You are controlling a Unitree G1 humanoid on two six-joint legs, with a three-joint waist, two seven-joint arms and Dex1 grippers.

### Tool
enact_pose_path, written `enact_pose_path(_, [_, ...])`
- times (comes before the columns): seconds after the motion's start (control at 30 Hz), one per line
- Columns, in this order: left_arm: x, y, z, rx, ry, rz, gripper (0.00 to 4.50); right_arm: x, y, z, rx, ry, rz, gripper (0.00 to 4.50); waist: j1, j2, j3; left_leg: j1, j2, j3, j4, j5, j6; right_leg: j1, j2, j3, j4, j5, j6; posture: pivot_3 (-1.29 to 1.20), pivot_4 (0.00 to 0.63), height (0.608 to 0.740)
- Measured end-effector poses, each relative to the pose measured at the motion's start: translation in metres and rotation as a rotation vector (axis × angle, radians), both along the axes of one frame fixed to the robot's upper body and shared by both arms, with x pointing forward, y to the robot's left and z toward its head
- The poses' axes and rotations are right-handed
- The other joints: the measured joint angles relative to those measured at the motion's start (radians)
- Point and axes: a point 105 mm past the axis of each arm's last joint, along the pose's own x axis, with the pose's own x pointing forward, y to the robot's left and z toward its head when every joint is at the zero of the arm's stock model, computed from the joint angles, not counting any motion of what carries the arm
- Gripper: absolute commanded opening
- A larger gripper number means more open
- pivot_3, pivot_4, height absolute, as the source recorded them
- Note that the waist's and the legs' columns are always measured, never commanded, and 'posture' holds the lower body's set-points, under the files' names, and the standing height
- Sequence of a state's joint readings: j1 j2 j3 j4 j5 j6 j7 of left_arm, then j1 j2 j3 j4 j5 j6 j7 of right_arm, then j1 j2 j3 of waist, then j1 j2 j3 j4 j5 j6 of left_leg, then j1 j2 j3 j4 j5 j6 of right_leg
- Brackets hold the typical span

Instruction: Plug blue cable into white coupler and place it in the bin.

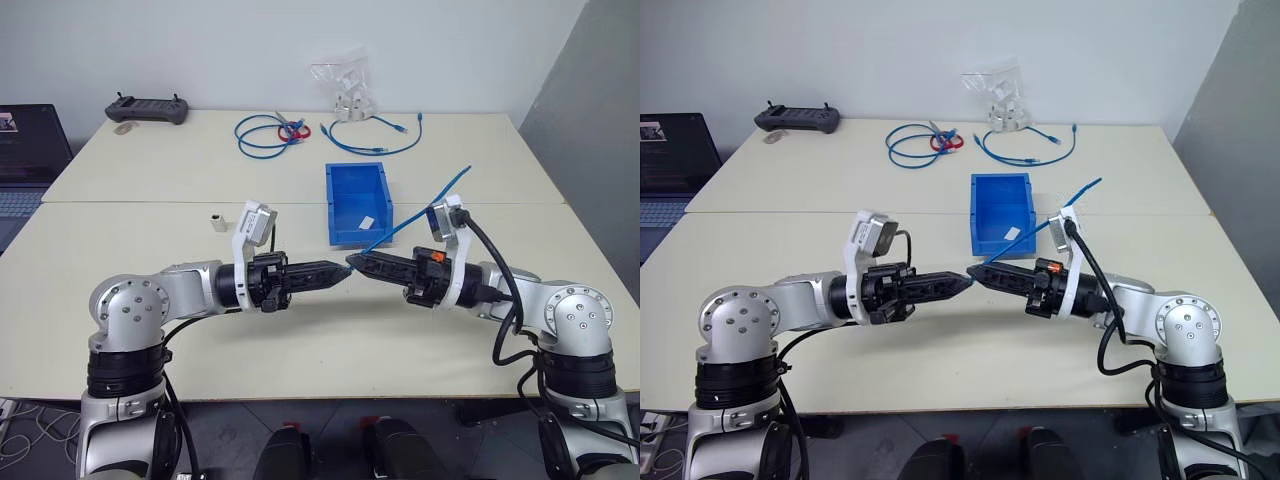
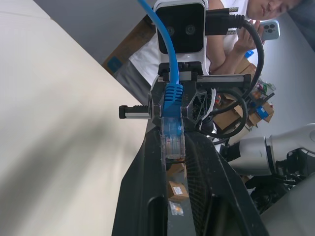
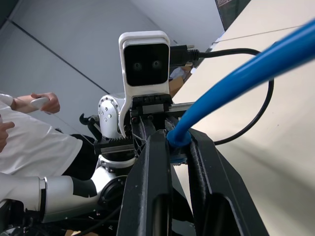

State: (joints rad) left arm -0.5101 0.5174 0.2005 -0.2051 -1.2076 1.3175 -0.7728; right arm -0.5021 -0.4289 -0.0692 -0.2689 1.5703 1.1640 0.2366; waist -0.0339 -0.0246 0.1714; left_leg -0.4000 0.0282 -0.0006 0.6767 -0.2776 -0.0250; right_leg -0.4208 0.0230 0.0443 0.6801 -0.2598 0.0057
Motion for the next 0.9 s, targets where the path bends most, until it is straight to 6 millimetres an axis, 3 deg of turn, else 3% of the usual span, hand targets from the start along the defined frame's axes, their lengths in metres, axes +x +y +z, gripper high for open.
enact_pose_path(0.13, [-0.001,0.009,-0.006,0.069,-0.018,0.028,2.07,0.003,0.003,-0.001,-0.013,-0.002,-0.005,0.15,-0.001,0.000,0.001,0.000,0.000,0.000,-0.001,0.000,0.000,0.000,0.000,0.000,0.000,0.000,0.000,0.00,0.150,0.740])
enact_pose_path(0.27, [0.004,0.026,-0.019,0.172,-0.077,0.144,2.80,0.020,-0.005,-0.007,-0.053,-0.011,-0.095,0.15,-0.001,0.001,0.001,0.000,0.000,0.001,-0.001,0.000,0.000,-0.001,0.000,0.002,-0.001,0.000,0.000,0.00,0.150,0.740])
enact_pose_path(0.4, [0.029,0.067,-0.049,0.374,-0.166,0.475,3.58,0.039,-0.030,-0.021,-0.109,-0.005,-0.231,0.15,0.003,0.000,0.002,0.000,0.000,0.001,-0.002,0.000,0.000,-0.001,-0.001,0.001,-0.002,0.000,0.000,0.00,0.150,0.740])
enact_pose_path(0.53, [0.058,0.110,-0.065,0.593,-0.298,0.881,4.33,0.044,-0.036,-0.022,-0.110,-0.017,-0.281,0.15,0.005,-0.002,0.003,0.000,0.000,0.001,-0.002,0.000,0.000,-0.001,-0.002,0.001,-0.002,0.000,0.000,0.00,0.150,0.740])
enact_pose_path(0.63, [0.076,0.147,-0.077,0.735,-0.365,1.208,4.44,0.047,-0.035,-0.022,-0.100,-0.025,-0.294,0.15,0.005,-0.002,0.003,0.000,0.000,0.002,-0.001,0.000,0.000,0.000,-0.003,0.001,-0.002,0.000,0.001,0.00,0.150,0.740])
enact_pose_path(0.7, [0.080,0.162,-0.085,0.790,-0.365,1.291,4.44,0.048,-0.036,-0.022,-0.105,-0.032,-0.304,0.15,0.005,-0.003,0.003,-0.001,0.000,0.002,-0.002,0.000,0.000,-0.001,-0.003,0.001,-0.002,0.000,0.001,0.00,0.150,0.740])
enact_pose_path(0.8, [0.093,0.174,-0.092,0.802,-0.363,1.344,4.44,0.050,-0.037,-0.022,-0.112,-0.044,-0.319,0.15,0.007,-0.004,0.004,-0.001,0.000,0.001,-0.001,0.000,0.000,-0.001,-0.003,-0.001,-0.001,0.000,0.001,0.00,0.150,0.740])
enact_pose_path(0.9, [0.113,0.171,-0.087,0.734,-0.369,1.339,4.44,0.052,-0.038,-0.021,-0.108,-0.049,-0.333,0.15,0.011,-0.005,0.004,-0.001,-0.001,0.001,-0.001,0.000,0.000,0.000,-0.003,-0.001,-0.002,0.001,0.001,0.00,0.150,0.740])
